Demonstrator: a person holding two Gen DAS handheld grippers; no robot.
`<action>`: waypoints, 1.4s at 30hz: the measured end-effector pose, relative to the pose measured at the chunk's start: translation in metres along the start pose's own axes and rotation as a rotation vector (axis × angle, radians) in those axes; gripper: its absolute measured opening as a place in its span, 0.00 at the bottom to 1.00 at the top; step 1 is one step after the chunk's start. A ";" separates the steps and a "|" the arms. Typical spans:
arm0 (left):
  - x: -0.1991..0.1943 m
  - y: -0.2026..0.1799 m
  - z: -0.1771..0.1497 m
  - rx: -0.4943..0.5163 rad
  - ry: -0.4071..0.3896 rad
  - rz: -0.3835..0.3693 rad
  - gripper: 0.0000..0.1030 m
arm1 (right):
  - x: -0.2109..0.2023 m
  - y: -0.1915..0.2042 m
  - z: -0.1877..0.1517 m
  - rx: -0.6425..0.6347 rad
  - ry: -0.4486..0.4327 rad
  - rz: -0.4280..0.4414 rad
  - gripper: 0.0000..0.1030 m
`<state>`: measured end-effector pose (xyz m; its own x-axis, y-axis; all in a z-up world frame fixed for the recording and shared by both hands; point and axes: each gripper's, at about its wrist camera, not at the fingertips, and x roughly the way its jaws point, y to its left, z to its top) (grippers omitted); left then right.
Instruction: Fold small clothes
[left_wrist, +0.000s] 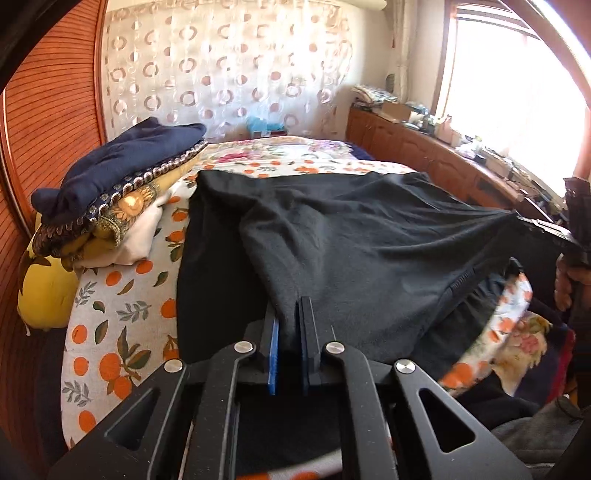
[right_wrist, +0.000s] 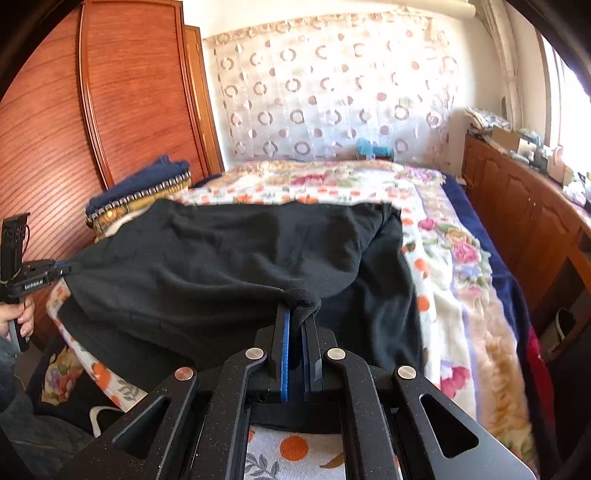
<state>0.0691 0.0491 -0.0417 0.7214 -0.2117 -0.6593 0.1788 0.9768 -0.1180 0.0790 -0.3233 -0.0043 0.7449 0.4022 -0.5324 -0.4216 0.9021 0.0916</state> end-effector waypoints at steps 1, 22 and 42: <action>-0.002 -0.002 -0.001 -0.003 0.001 -0.010 0.10 | -0.005 0.000 0.001 -0.003 -0.009 -0.004 0.05; 0.027 0.004 -0.033 -0.053 0.099 0.006 0.10 | -0.008 0.002 -0.030 -0.021 0.100 -0.063 0.05; 0.029 0.004 -0.039 -0.052 0.104 0.002 0.12 | 0.014 -0.041 -0.066 0.133 0.181 -0.181 0.34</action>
<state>0.0649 0.0483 -0.0899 0.6479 -0.2083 -0.7327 0.1406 0.9781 -0.1537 0.0724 -0.3648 -0.0716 0.6927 0.2088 -0.6903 -0.2097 0.9741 0.0841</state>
